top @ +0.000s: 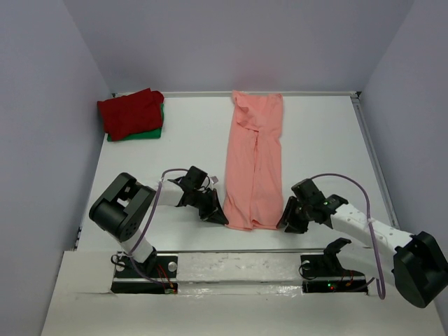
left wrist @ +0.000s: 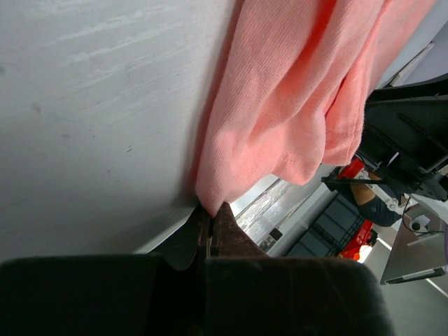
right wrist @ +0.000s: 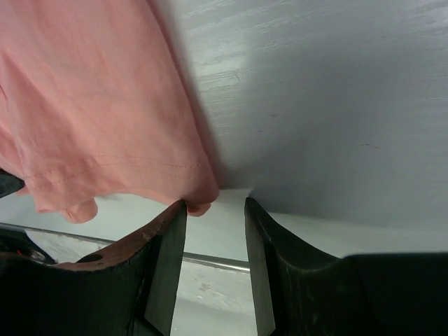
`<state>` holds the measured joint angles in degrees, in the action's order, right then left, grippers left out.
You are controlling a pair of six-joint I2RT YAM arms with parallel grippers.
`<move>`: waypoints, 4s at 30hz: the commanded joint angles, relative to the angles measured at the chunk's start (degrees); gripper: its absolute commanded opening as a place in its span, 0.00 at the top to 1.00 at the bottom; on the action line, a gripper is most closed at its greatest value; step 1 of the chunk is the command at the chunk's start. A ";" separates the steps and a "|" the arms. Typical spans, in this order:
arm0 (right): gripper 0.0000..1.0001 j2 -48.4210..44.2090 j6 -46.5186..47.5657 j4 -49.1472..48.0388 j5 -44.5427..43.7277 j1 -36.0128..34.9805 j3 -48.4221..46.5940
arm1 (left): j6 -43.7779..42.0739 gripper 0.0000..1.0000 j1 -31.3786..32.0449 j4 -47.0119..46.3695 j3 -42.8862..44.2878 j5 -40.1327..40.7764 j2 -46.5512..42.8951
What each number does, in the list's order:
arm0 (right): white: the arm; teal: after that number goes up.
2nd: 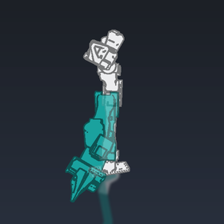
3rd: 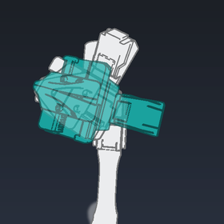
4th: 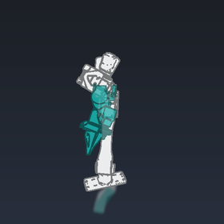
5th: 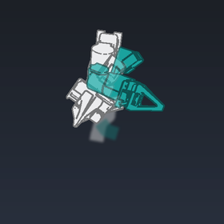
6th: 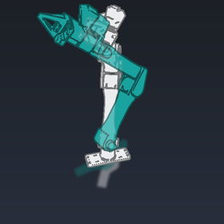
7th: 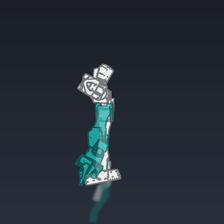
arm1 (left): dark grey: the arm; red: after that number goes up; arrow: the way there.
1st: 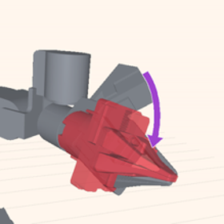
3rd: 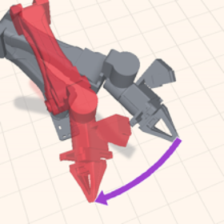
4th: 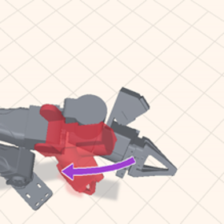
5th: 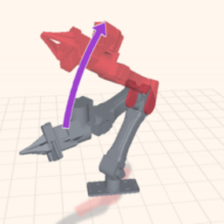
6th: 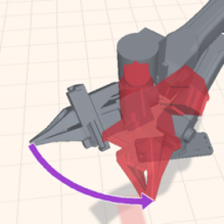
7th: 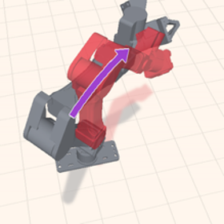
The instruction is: Fold and stack the t-shirts
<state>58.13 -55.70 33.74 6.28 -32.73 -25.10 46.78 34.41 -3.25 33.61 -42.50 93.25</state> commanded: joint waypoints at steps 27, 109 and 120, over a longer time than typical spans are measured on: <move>1.00 7.61 -6.08 -7.02 -3.99 -9.36 -1.00 | -0.73 1.00 0.21 1.57 -2.40 3.38 -1.40; 1.00 39.68 32.94 2.83 -28.43 2.58 -54.79 | -24.02 1.00 -6.46 44.56 76.69 23.25 27.59; 1.00 45.66 35.92 2.04 -25.01 6.09 -60.06 | -24.64 1.00 -7.08 45.43 83.11 21.06 33.92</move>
<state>101.95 -21.85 38.13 -20.49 -28.01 -81.82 23.57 27.70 40.66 112.71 -19.42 126.67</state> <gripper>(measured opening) 0.032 0.029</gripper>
